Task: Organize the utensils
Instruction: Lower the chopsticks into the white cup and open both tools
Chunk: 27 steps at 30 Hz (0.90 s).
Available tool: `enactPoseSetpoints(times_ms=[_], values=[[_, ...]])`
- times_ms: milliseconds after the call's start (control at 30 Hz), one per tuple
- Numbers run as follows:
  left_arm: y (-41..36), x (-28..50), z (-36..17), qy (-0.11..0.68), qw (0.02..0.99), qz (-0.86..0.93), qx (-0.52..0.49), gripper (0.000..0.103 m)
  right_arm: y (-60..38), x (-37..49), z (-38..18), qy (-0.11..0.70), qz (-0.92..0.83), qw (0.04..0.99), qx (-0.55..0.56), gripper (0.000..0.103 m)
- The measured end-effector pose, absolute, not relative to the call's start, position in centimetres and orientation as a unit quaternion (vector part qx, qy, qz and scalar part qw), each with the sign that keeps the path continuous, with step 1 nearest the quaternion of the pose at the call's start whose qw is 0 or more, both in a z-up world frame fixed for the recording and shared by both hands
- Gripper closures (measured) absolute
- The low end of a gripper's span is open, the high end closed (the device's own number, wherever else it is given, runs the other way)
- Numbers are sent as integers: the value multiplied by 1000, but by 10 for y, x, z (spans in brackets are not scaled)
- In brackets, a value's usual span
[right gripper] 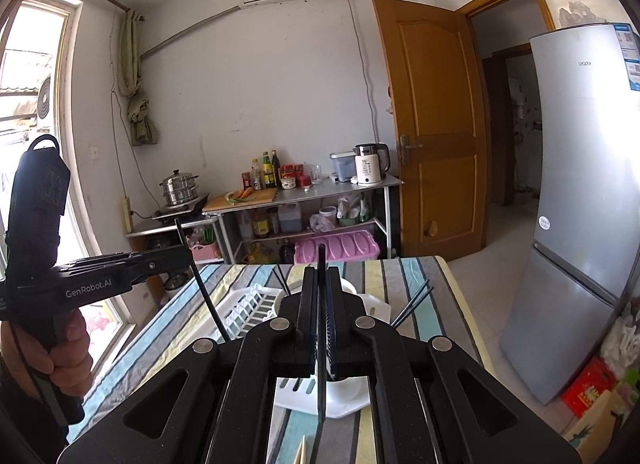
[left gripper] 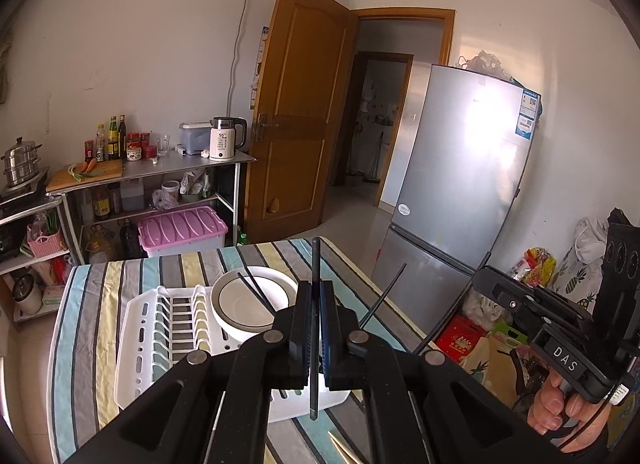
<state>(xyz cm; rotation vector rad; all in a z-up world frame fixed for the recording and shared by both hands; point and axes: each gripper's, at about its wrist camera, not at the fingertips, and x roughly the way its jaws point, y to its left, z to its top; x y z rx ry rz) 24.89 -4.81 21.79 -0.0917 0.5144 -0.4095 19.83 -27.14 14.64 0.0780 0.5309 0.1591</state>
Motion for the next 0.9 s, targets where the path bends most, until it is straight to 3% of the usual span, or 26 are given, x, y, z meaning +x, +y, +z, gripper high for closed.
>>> enactPoseSetpoints(times_ms=[333,900], values=[[-70,297,225,254,944,-206,-43,100,-283,231,151,249,74,964,52,100],[-87,348,181,284,932,-215,-64,100,-300,266,113,287,58,954,65,99]])
